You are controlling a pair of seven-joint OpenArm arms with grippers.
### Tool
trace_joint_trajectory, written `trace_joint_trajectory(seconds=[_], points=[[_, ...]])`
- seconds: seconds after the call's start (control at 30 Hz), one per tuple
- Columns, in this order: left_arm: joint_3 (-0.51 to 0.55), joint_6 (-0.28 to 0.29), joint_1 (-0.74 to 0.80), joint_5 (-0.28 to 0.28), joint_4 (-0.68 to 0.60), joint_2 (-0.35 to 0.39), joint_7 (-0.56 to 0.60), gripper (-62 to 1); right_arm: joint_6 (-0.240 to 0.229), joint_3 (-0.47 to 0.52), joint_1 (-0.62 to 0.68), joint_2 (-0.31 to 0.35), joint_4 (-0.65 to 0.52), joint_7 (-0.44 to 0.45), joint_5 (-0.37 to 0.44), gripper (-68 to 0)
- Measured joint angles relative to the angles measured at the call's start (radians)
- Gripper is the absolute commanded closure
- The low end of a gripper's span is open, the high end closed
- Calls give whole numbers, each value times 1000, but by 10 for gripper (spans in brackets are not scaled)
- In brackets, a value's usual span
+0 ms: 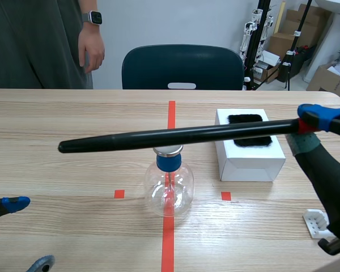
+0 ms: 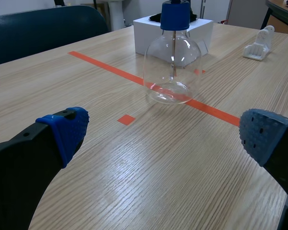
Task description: Do the electroscope experiment. pick up the black charging rod
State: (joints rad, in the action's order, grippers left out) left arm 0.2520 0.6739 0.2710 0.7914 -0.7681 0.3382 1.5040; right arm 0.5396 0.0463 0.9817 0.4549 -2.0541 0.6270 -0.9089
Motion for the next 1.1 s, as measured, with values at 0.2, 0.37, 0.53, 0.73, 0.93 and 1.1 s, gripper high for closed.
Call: trace_joint_trajectory(seconds=[0.2,0.37,0.53,0.73,0.93,1.1], points=[[0,0,0,0,0,0,0,-623,0,0,0,0,0,0,0,-2],[0,0,0,0,0,0,0,-623,0,0,0,0,0,0,0,-2],[0,0,0,0,0,0,0,-623,0,0,0,0,0,0,0,-2],[0,0,0,0,0,0,0,-623,0,0,0,0,0,0,0,-2],[0,0,0,0,0,0,0,-623,0,0,0,0,0,-5,0,-2],[0,0,0,0,0,0,0,-623,0,0,0,0,0,-20,0,-2]])
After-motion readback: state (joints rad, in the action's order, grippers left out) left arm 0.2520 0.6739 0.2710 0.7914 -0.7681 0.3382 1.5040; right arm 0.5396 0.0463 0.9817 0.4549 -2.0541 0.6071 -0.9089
